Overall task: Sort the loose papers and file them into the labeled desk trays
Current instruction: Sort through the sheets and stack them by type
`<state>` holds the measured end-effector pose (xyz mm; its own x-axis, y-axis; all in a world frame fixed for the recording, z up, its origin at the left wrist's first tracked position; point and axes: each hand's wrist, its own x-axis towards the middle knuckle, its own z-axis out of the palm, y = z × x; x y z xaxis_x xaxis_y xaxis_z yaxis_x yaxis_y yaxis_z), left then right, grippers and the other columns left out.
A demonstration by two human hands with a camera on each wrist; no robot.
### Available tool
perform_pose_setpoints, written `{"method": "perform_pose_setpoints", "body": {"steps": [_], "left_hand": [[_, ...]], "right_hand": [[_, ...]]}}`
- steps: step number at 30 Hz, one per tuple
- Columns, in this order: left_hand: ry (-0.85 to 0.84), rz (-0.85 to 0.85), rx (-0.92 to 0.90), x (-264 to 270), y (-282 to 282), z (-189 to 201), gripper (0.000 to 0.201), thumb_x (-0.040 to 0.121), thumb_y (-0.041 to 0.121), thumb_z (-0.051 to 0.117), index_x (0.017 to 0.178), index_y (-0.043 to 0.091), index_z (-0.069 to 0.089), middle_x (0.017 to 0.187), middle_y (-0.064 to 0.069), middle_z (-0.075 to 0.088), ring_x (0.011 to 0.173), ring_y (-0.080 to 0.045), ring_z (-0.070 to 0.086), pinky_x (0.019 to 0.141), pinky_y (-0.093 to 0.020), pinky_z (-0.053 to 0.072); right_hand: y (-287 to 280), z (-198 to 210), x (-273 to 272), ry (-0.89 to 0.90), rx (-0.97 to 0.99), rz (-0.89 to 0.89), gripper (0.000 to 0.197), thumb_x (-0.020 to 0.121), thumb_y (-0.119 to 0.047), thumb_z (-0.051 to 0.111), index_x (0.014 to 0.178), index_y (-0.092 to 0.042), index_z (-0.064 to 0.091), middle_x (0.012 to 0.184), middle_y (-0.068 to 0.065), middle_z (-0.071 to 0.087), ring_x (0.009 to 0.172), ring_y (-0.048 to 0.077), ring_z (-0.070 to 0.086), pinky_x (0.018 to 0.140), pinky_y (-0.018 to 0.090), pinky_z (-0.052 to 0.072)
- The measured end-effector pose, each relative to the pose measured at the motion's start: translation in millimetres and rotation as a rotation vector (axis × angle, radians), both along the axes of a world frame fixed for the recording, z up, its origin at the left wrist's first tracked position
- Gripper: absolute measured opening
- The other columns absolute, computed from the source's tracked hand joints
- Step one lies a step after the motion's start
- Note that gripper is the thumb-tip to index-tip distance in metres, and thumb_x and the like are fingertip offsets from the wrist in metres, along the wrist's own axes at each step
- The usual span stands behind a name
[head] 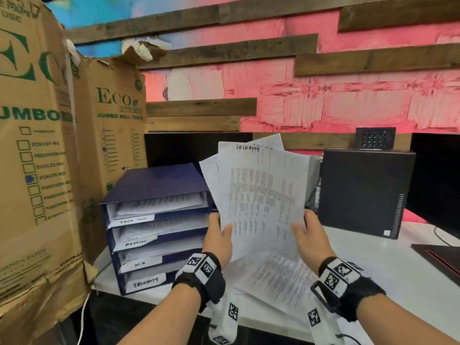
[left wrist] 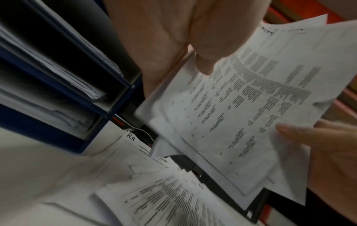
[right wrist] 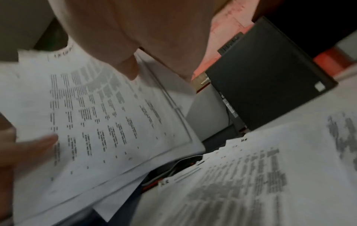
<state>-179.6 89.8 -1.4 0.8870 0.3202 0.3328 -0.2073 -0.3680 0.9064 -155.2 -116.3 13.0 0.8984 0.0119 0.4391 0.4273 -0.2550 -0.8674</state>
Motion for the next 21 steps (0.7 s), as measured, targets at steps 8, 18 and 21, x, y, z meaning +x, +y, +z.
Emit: {"method": "perform_pose_setpoints", "body": {"steps": [8,18,21], "left_hand": [[0.204,-0.119,0.036,11,-27,-41,0.054,0.095,0.001,0.044,0.137,0.019,0.016,0.130,-0.004,0.050,0.115,-0.021,0.053,0.100,-0.033,0.045],[0.228,0.056,-0.007,-2,26,-42,0.027,0.094,0.002,0.048,0.120,0.007,0.051,0.111,-0.002,0.058,0.094,-0.015,0.054,0.077,-0.022,0.041],[0.373,0.012,0.087,-29,62,-56,0.024,0.094,0.004,0.045,0.116,0.011,0.053,0.112,-0.004,0.061,0.094,-0.017,0.056,0.069,-0.021,0.046]], "right_hand": [[-23,-57,7,0.291,-0.262,0.000,0.042,0.092,-0.006,0.051,0.116,-0.022,0.020,0.119,0.000,0.047,0.112,0.021,0.052,0.094,0.030,0.046],[-2,-42,10,0.245,-0.259,0.011,0.029,0.089,0.006,0.041,0.107,-0.014,0.051,0.099,-0.003,0.058,0.099,0.020,0.057,0.084,0.028,0.044],[25,-45,2,0.313,-0.436,0.195,0.034,0.088,0.002,0.047,0.119,-0.014,0.050,0.111,-0.001,0.058,0.104,0.018,0.055,0.089,0.027,0.045]]}}
